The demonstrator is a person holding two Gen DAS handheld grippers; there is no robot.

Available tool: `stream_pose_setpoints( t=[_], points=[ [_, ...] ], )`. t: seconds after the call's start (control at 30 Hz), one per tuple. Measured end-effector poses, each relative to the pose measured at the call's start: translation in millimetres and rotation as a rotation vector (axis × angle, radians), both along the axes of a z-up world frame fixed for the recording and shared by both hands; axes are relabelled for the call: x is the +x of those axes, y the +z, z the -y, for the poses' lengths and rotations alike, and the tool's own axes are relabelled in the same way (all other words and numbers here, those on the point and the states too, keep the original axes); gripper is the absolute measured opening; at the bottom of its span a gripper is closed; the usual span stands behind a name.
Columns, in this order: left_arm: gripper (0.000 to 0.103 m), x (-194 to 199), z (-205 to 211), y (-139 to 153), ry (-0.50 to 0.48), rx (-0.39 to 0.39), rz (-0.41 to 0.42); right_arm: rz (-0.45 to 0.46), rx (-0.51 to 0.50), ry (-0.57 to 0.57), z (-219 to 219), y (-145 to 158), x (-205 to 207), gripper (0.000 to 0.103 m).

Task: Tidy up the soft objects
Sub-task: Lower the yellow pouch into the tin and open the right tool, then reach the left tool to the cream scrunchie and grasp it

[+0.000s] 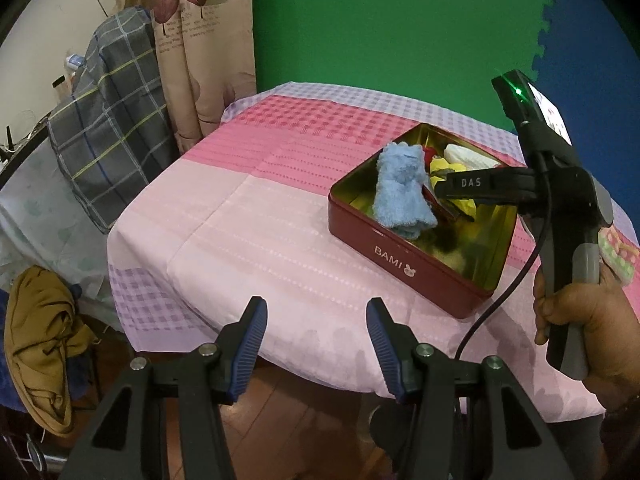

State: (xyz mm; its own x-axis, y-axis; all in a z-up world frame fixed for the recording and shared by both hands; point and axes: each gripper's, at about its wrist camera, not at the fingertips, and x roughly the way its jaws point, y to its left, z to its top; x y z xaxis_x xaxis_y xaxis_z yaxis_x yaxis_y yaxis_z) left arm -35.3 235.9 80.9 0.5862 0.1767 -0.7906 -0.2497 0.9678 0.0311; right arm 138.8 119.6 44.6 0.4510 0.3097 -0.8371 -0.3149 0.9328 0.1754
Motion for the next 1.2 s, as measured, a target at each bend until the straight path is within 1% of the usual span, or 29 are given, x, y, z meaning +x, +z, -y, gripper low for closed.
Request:
stream_pose_setpoints(
  t=[0.1, 0.13, 0.17, 0.2, 0.23, 0.4, 0.5, 0.57, 0.63, 0.77, 0.9, 1.07, 1.2],
  points=[
    [0.053, 0.4, 2.7, -2.7, -0.008, 0.010, -0.009, 0.025, -0.003, 0.011, -1.0, 2.7, -3.3, 0.043],
    [0.053, 0.5, 4.3, -3.9, -0.011, 0.018, -0.013, 0.031, -0.005, 0.011, -0.9, 3.7, -3.6, 0.046],
    [0.053, 0.6, 5.4, -4.9, -0.013, 0.023, -0.017, 0.036, -0.003, 0.011, -1.0, 4.6, -3.5, 0.053],
    [0.053, 0.9, 6.2, -5.9, -0.015, 0.025, -0.021, 0.040, 0.005, 0.010, 1.0, 6.5, -4.8, 0.057],
    [0.053, 1.5, 7.6, -7.3, -0.022, 0.026, -0.027, 0.049, 0.019, 0.008, 4.1, 9.6, -7.0, 0.063],
    [0.053, 1.9, 11.6, -10.4, -0.036, 0.034, -0.038, 0.148, 0.079, -0.011, 24.6, 34.6, -32.4, 0.071],
    [0.053, 1.3, 14.7, -12.1, -0.047, 0.041, -0.044, 0.216, 0.110, -0.028, 39.9, 51.0, -55.3, 0.075],
    [0.053, 1.0, 15.6, -12.7, -0.050, 0.042, -0.047, 0.264, 0.104, -0.053, 53.9, 58.8, -74.2, 0.089],
    [0.053, 0.3, 17.3, -12.9, -0.054, 0.041, -0.047, 0.312, 0.086, -0.091, 73.3, 63.8, -95.8, 0.093],
    [0.053, 0.0, 22.0, -13.8, -0.063, 0.046, -0.053, 0.361, 0.010, -0.185, 123.6, 62.4, -130.3, 0.096],
    [0.053, -1.5, 28.8, -14.6, -0.070, 0.050, -0.059, 0.364, -0.072, -0.322, 189.7, 57.8, -152.9, 0.099],
    [0.053, -3.1, 38.2, -14.6, -0.085, 0.077, -0.058, 0.321, -0.157, -0.557, 286.7, 42.5, -156.7, 0.099],
    [0.053, -3.6, 47.9, -14.3, -0.103, 0.103, -0.061, 0.262, -0.202, -0.693, 350.2, 24.9, -153.6, 0.099]
  ],
)
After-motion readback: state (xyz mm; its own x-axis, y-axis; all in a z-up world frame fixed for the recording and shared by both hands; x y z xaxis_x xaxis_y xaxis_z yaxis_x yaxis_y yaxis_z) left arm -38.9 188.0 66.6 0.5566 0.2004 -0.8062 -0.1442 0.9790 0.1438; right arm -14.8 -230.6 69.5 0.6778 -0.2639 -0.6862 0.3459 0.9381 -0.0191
